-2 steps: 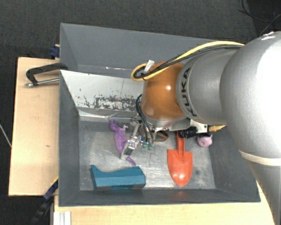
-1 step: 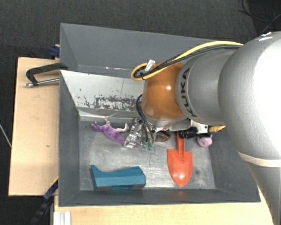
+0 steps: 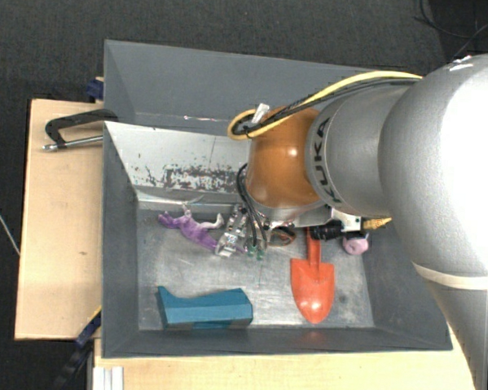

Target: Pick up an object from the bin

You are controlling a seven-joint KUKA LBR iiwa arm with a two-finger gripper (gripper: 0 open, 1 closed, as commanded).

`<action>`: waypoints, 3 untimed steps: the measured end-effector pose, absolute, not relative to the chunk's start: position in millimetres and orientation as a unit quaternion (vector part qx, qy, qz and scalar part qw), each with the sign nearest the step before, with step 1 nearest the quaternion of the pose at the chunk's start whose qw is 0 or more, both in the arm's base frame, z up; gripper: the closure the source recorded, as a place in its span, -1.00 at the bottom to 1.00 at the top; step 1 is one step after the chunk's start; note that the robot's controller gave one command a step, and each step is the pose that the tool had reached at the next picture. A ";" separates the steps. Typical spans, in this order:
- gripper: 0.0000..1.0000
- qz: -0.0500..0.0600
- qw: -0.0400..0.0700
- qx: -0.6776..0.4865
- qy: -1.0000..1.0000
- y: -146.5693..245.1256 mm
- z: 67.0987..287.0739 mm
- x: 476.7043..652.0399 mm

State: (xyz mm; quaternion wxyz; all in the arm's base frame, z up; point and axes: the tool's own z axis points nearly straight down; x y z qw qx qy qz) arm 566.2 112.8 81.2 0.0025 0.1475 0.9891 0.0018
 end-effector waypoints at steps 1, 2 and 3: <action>1.00 0.001 -0.001 0.147 0.989 112.5 85.6 564.6; 1.00 0.000 -0.003 0.147 0.989 112.2 105.9 562.8; 1.00 0.001 0.001 0.147 0.989 112.7 127.0 565.5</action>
Offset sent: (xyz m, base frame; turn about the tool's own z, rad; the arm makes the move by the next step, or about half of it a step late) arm 0.0000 -0.0001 0.0150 0.0000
